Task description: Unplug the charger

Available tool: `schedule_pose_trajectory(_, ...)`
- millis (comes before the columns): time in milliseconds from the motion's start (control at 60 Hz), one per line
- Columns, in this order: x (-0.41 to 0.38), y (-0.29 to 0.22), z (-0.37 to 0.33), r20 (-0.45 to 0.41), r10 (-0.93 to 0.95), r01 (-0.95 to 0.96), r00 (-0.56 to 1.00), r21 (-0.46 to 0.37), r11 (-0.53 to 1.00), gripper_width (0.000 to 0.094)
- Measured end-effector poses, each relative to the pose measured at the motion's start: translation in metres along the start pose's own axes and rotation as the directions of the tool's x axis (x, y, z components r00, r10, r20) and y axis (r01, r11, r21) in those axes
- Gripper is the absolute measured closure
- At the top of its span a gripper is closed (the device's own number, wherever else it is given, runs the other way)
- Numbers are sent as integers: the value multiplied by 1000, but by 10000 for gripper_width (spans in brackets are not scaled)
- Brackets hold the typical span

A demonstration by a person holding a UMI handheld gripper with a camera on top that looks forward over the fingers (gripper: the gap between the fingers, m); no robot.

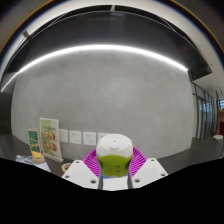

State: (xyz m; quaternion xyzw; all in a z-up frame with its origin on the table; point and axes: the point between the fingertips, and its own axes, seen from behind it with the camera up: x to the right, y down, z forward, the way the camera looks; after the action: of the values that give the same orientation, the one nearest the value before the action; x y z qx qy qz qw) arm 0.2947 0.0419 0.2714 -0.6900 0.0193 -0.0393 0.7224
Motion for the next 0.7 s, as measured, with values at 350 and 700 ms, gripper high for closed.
schedule_pose_trajectory(350,36,192,67,52,-49,68,997,-444,894,586)
schedule_pose_trajectory(700,34,242,114,42,-7,30,999,-576,817,437)
